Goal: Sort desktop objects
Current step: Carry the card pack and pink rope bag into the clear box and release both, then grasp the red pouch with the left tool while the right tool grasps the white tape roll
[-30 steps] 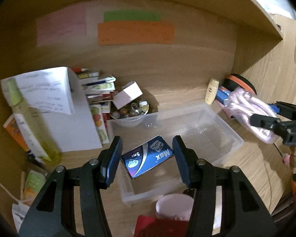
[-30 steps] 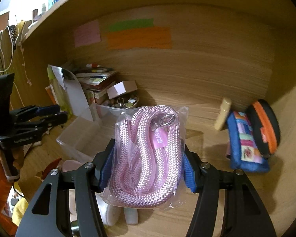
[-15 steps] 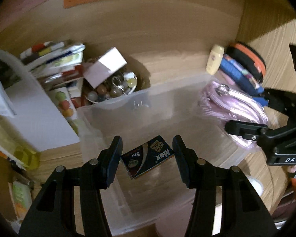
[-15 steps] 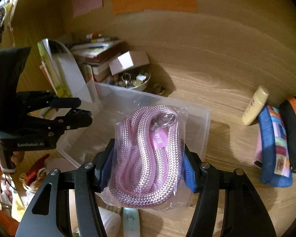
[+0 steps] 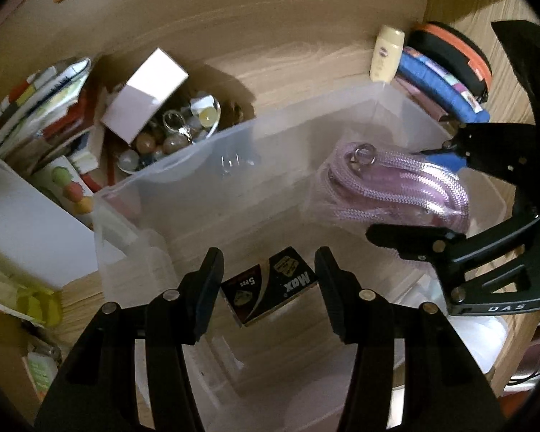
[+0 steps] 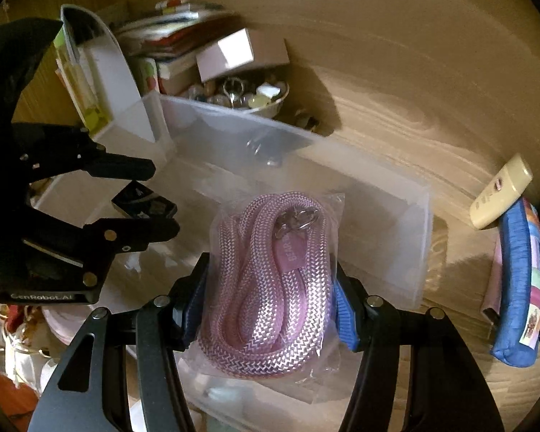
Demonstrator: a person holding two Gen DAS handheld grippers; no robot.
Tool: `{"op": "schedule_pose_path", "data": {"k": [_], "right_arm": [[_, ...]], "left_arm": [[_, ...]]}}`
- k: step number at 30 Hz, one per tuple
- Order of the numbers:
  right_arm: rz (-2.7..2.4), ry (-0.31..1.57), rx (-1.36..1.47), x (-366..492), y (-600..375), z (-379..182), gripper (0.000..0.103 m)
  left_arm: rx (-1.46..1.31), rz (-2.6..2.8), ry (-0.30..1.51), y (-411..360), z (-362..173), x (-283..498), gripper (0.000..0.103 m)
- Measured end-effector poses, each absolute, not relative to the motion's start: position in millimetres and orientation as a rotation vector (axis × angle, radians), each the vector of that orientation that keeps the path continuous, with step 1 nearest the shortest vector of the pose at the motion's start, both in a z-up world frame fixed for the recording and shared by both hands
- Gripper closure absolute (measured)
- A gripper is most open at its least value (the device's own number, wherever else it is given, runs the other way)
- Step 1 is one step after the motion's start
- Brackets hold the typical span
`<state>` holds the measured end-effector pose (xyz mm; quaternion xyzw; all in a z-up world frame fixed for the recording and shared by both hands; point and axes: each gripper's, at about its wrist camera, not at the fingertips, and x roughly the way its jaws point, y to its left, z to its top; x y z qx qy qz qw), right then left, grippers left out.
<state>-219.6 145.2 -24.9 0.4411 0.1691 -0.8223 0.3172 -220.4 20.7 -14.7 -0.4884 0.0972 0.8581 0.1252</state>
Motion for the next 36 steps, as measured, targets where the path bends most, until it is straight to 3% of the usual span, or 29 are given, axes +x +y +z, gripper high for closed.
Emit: {"op": "schedule_pose_path", "data": {"k": [13, 15, 17, 22, 27, 36], "right_arm": [[-2.156, 0.503, 1.135, -220, 146, -11, 0.048], [-2.168, 0.487, 1.119, -218, 150, -5, 0.048], [-2.186, 0.474, 1.103, -214, 155, 2, 0.047], [-2.258, 0.417, 1.054, -198, 172, 21, 0.031], [-2.339, 0.388, 0.986, -180, 191, 44, 0.021], [-2.373, 0.328, 0.907, -135, 209, 67, 0.017]], "left_arm": [[-1.463, 2.461, 0.245, 22, -18, -222, 0.049], [-1.455, 2.461, 0.232, 21, -14, -219, 0.042], [-1.427, 2.498, 0.237, 21, -7, -215, 0.028], [-1.348, 2.544, 0.176, 13, 17, -198, 0.027], [-1.237, 2.640, 0.144, 4, 46, -175, 0.010], [-1.127, 2.719, 0.113, -9, 68, -126, 0.006]]}}
